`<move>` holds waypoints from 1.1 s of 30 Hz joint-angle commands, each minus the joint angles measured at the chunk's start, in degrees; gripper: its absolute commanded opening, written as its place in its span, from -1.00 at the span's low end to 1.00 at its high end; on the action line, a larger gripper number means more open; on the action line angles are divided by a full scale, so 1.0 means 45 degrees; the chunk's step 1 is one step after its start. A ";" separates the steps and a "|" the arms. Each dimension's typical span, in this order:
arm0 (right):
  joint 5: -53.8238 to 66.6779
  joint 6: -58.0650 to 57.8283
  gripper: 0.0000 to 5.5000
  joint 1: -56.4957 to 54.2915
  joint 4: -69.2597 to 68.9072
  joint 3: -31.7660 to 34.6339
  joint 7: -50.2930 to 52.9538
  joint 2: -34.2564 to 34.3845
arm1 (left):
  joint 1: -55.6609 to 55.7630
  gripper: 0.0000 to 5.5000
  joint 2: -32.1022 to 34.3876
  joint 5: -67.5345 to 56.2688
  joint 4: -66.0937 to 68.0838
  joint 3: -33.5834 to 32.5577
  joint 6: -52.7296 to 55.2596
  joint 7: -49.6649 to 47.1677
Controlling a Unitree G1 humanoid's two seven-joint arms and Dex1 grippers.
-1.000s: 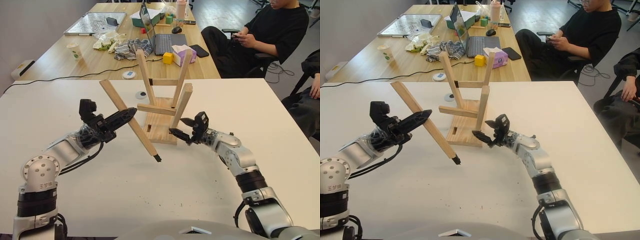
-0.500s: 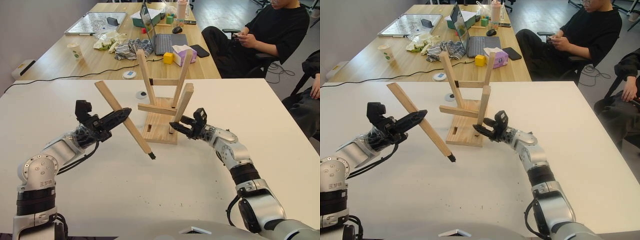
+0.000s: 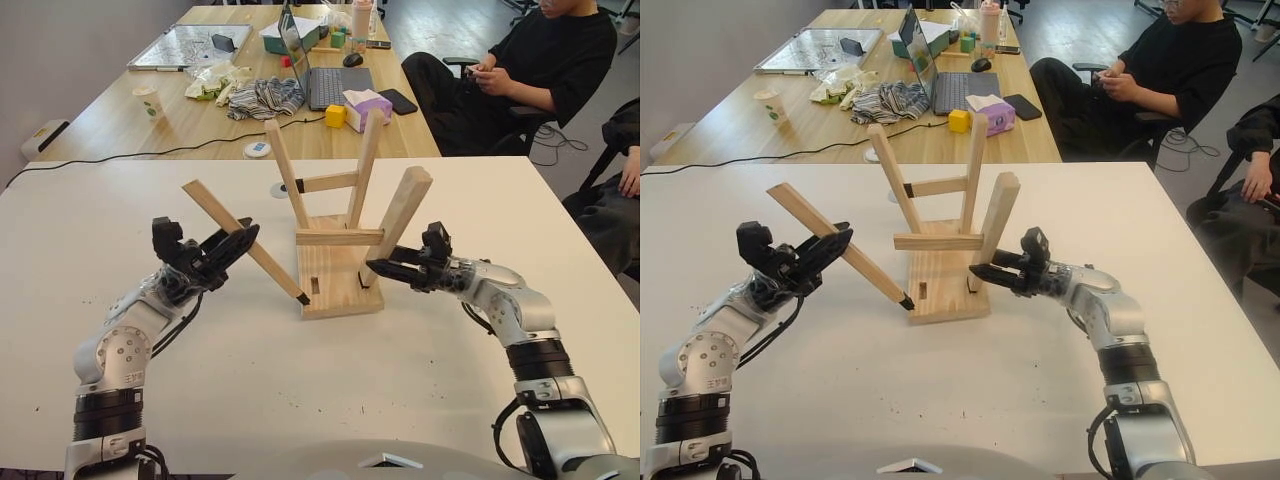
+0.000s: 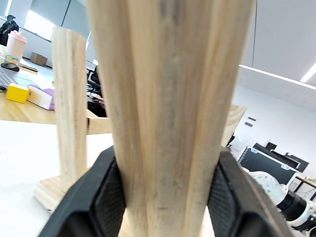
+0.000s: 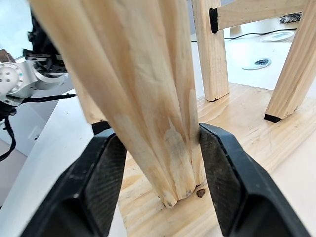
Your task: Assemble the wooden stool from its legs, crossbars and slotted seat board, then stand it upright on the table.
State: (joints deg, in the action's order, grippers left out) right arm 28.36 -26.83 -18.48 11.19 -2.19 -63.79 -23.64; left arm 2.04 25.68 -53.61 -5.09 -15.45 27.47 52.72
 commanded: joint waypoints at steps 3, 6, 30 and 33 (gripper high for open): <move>-0.0499 0.0192 -0.17 0.0657 0.0232 -0.0664 -0.0856 -0.0461 | -0.0190 -0.26 -0.1134 0.0879 0.0377 0.0587 -0.1161 0.0358; -0.0998 0.0884 -0.17 0.1069 0.0733 -0.1054 -0.1061 -0.0556 | 0.0026 -0.26 -0.1571 0.1130 0.0741 0.0760 -0.1526 0.0496; -0.1902 0.2862 -0.19 0.0784 0.3215 -0.1825 -0.1504 -0.0615 | 0.1156 -0.27 -0.2978 0.2558 0.2897 0.1151 -0.3839 0.1071; -0.1902 0.2890 -0.19 0.0746 0.3285 -0.1849 -0.1522 -0.0633 | 0.1229 -0.27 -0.2965 0.2813 0.3282 0.1326 -0.4065 0.1368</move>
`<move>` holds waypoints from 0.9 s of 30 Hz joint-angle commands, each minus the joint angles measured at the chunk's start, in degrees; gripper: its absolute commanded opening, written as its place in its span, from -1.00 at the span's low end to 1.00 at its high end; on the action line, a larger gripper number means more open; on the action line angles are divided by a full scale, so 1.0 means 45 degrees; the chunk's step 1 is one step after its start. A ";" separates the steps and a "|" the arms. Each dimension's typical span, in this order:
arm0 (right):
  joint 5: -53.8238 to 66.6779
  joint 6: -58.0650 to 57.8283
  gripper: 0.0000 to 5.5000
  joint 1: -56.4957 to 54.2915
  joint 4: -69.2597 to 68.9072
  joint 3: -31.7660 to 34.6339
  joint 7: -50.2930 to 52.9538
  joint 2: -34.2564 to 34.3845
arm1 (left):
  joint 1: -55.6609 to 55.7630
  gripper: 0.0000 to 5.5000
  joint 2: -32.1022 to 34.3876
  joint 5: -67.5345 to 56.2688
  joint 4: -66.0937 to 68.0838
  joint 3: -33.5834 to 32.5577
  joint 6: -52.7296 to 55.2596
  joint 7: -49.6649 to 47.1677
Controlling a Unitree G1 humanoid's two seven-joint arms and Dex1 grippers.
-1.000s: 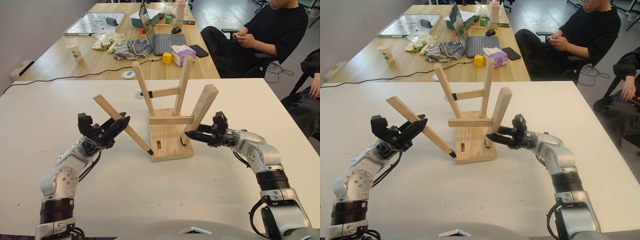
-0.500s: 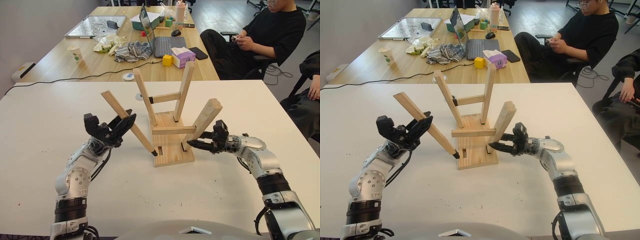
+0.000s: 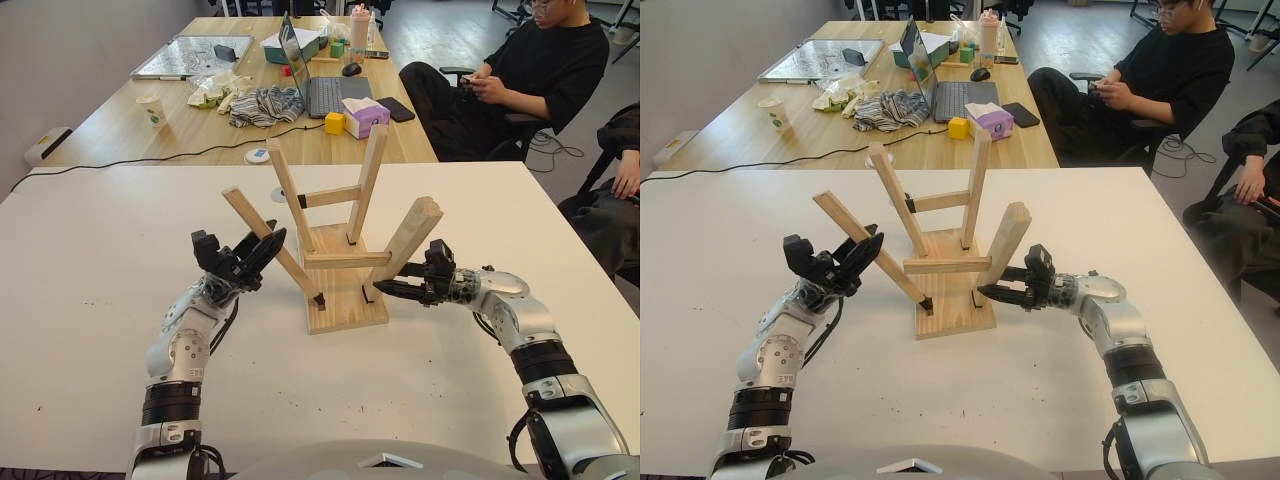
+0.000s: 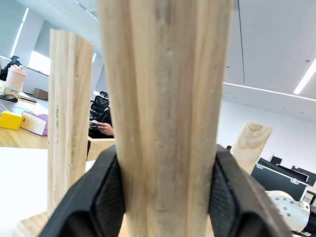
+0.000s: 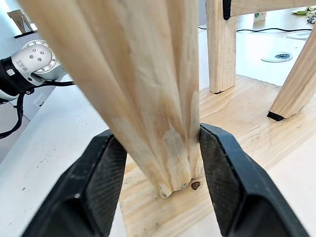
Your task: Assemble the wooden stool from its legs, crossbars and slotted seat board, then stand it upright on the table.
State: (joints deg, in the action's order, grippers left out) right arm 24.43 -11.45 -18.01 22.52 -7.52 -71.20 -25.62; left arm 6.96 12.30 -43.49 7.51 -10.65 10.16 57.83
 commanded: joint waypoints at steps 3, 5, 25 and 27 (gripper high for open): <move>-0.1037 -0.0495 -0.19 0.0609 0.0812 -0.0668 0.0113 -0.0211 | 0.0015 -0.27 0.0361 0.1041 0.0664 0.0597 -0.0417 0.0738; -0.1048 -0.0449 -0.19 0.0609 0.0832 -0.0654 0.0130 -0.0215 | -0.0173 -0.27 0.0889 0.1418 0.0684 0.0882 -0.0468 0.1288; -0.1108 0.0044 -0.20 0.1069 0.0751 -0.0652 0.0530 -0.0066 | 0.1482 -0.27 0.6041 0.5253 0.2374 0.4442 -0.2638 0.4966; -0.1133 0.0117 -0.20 0.1135 0.0772 -0.0666 0.0615 0.0002 | 0.1772 -0.27 0.6215 0.5577 0.2190 0.4861 -0.2642 0.4859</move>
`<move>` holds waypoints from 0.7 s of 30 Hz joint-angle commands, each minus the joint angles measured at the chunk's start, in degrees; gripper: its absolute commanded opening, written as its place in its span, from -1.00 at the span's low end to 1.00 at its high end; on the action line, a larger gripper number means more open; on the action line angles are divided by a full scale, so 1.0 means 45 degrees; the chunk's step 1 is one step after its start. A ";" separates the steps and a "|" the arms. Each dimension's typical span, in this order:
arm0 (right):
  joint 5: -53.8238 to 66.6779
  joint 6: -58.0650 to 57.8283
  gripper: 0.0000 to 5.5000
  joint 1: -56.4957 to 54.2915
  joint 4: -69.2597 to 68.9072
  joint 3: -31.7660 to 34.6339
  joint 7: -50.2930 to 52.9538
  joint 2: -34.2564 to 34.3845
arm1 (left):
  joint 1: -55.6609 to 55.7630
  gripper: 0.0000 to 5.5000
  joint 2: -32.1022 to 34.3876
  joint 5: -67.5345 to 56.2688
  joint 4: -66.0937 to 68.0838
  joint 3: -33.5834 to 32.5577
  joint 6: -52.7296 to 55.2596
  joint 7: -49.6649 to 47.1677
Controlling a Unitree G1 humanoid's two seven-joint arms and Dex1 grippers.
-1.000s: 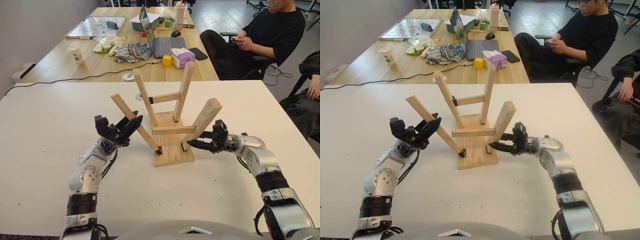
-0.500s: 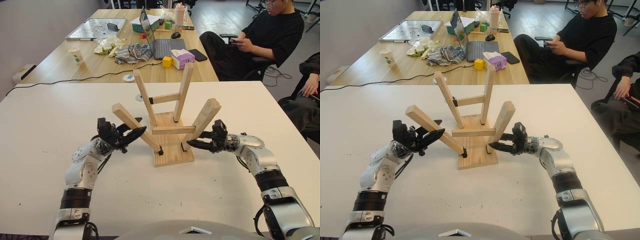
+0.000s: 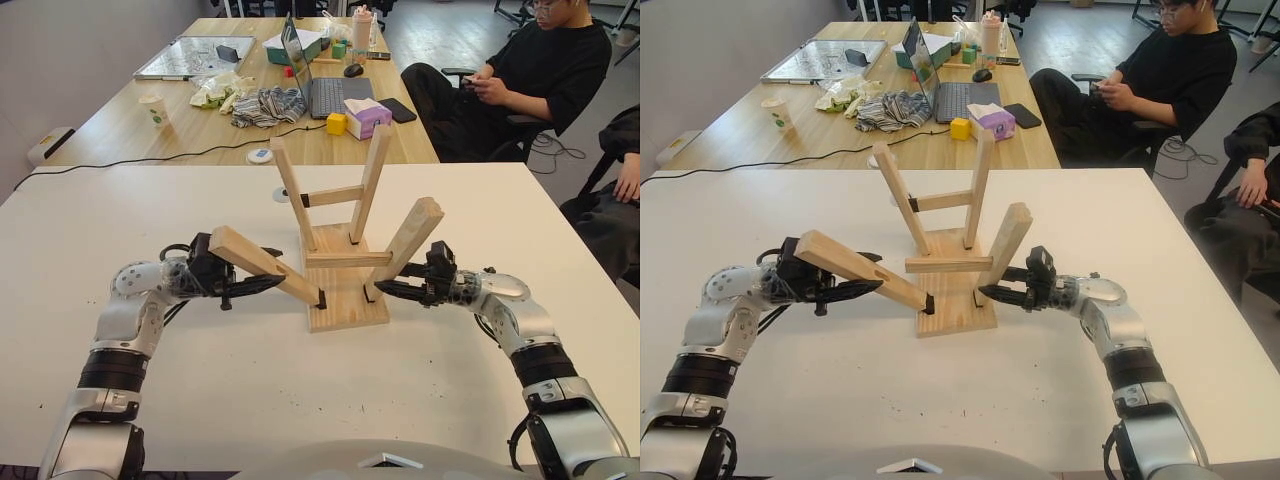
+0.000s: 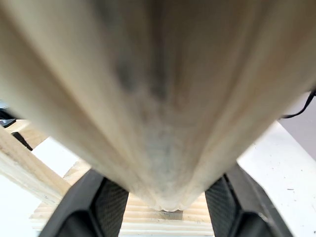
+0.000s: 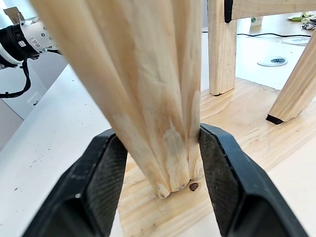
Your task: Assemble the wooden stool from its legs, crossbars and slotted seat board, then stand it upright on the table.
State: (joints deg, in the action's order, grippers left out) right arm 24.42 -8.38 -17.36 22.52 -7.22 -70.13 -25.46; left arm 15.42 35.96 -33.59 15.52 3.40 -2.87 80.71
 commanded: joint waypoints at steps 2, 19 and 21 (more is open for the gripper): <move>-0.1134 -0.0459 -0.20 0.1089 0.0775 -0.0736 0.0481 0.0031 | 0.0234 -0.27 0.1218 0.3793 0.0228 0.2209 0.0523 -0.0343; -0.1213 0.0130 -0.21 0.1448 0.1040 -0.0948 0.0905 0.0273 | 0.3001 -0.27 0.1067 0.3376 0.2070 0.3707 0.2769 -0.0163; -0.1222 0.0142 -0.21 0.1435 0.1068 -0.0963 0.0913 0.0270 | 0.3149 -0.27 0.1042 0.3400 0.2126 0.3849 0.2734 -0.0111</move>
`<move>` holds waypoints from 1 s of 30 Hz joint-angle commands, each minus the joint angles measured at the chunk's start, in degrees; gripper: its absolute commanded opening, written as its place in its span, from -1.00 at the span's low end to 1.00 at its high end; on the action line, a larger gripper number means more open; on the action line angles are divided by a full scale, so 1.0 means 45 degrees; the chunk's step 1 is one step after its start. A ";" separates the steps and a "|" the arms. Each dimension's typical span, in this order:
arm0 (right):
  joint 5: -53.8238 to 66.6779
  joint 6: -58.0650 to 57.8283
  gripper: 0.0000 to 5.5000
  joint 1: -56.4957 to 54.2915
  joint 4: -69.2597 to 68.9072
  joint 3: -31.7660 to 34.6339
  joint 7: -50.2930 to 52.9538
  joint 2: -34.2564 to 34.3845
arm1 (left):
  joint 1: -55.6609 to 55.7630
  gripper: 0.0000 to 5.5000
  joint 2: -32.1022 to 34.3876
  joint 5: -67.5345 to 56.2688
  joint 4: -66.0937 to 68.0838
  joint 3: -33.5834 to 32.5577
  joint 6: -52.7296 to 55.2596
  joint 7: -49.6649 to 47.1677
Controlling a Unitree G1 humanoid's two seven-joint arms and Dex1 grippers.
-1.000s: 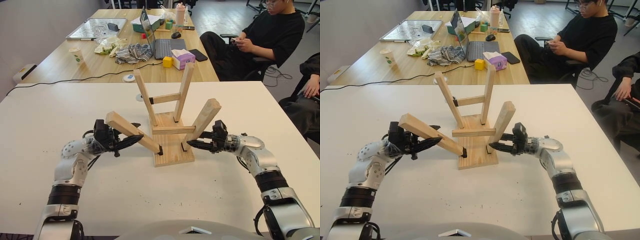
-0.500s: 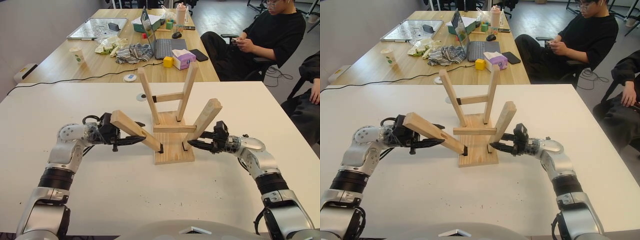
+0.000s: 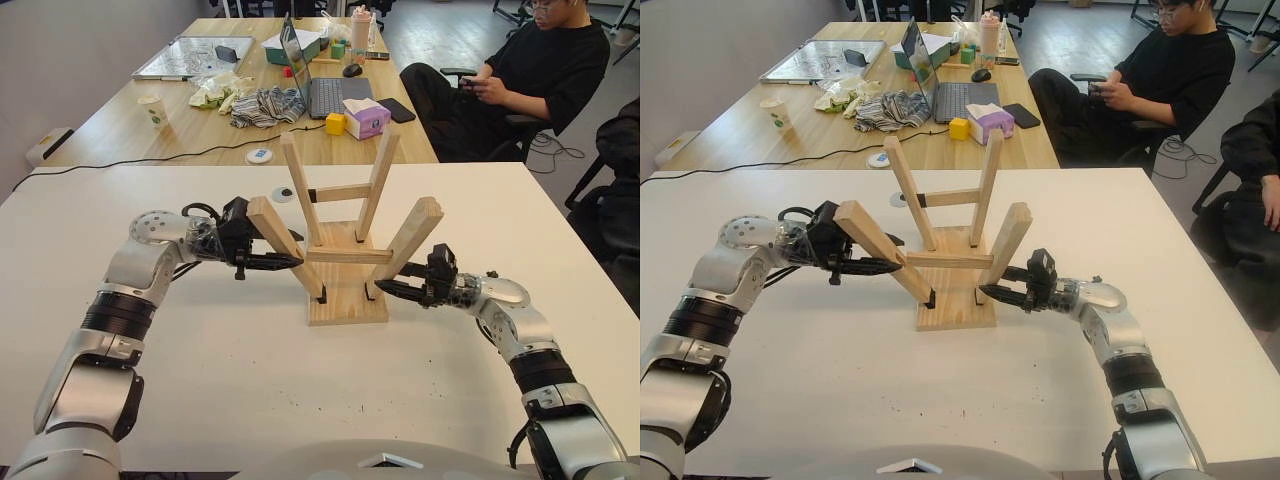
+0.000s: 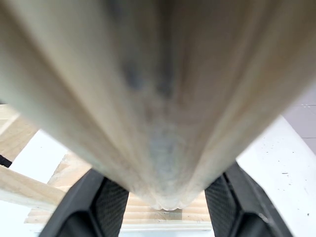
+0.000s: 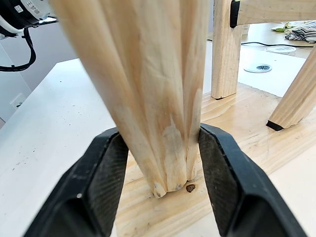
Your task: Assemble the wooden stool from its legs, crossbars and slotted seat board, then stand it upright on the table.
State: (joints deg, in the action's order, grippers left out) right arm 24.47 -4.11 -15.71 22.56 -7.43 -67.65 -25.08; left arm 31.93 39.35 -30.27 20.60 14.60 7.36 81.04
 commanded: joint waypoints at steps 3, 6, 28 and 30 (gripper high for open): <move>-0.1234 -0.0806 -0.21 0.1059 0.1069 -0.0925 0.0372 0.0192 | -0.0457 -0.27 0.0288 0.2638 0.0897 0.1539 0.0448 -0.0116; -0.1240 -0.0791 -0.21 0.1046 0.1094 -0.0923 0.0402 0.0218 | -0.0328 -0.27 0.0220 0.2687 0.0935 0.1707 0.0395 -0.0097; -0.2260 0.0008 -0.22 0.1107 0.1139 -0.1536 0.0591 -0.0205 | -0.0219 -0.27 -0.0248 0.2957 -0.0413 0.2582 0.0658 -0.0331; -0.2358 0.0091 -0.22 0.1054 0.1094 -0.1660 0.0614 -0.0289 | -0.0214 -0.27 -0.0277 0.3016 -0.0658 0.2686 0.0707 -0.0409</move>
State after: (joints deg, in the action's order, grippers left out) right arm 23.96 -0.16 -14.91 22.74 -8.16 -66.51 -25.70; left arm 35.00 39.50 -28.43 18.27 17.95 8.43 80.25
